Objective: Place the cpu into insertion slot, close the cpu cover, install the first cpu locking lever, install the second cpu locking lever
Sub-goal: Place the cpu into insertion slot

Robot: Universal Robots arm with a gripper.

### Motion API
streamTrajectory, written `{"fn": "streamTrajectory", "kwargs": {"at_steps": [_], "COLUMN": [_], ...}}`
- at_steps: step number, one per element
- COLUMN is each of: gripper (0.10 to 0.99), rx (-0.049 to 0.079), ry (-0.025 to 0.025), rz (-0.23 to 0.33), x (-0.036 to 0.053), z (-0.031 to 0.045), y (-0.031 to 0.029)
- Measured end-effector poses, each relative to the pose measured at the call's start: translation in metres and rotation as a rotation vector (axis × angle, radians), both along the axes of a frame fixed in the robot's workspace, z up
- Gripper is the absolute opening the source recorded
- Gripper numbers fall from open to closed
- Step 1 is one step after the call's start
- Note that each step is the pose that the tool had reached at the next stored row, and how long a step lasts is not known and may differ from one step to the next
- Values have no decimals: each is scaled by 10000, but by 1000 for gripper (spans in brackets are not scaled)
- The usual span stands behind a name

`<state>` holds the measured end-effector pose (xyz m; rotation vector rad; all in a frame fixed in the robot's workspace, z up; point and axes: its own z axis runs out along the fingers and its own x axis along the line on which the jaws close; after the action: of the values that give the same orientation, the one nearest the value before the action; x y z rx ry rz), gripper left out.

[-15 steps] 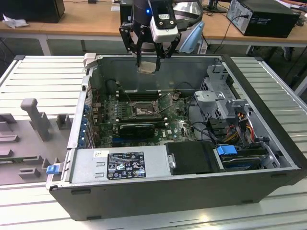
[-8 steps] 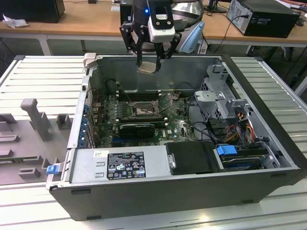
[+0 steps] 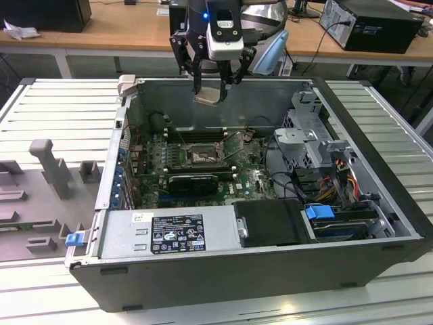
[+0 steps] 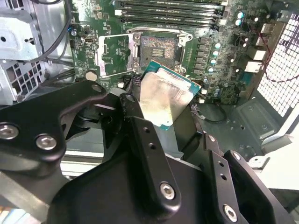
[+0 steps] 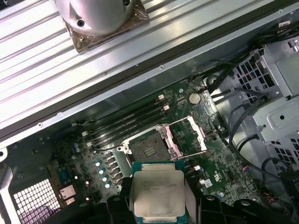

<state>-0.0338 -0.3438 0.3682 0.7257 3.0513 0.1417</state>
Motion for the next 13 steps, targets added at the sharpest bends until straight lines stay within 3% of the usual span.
{"fn": "streamTrajectory", "kwargs": {"at_steps": [13], "gripper": [529], "rx": [-47], "ry": [0], "rz": [-1475], "x": [0], "z": [-14], "y": [0]}}
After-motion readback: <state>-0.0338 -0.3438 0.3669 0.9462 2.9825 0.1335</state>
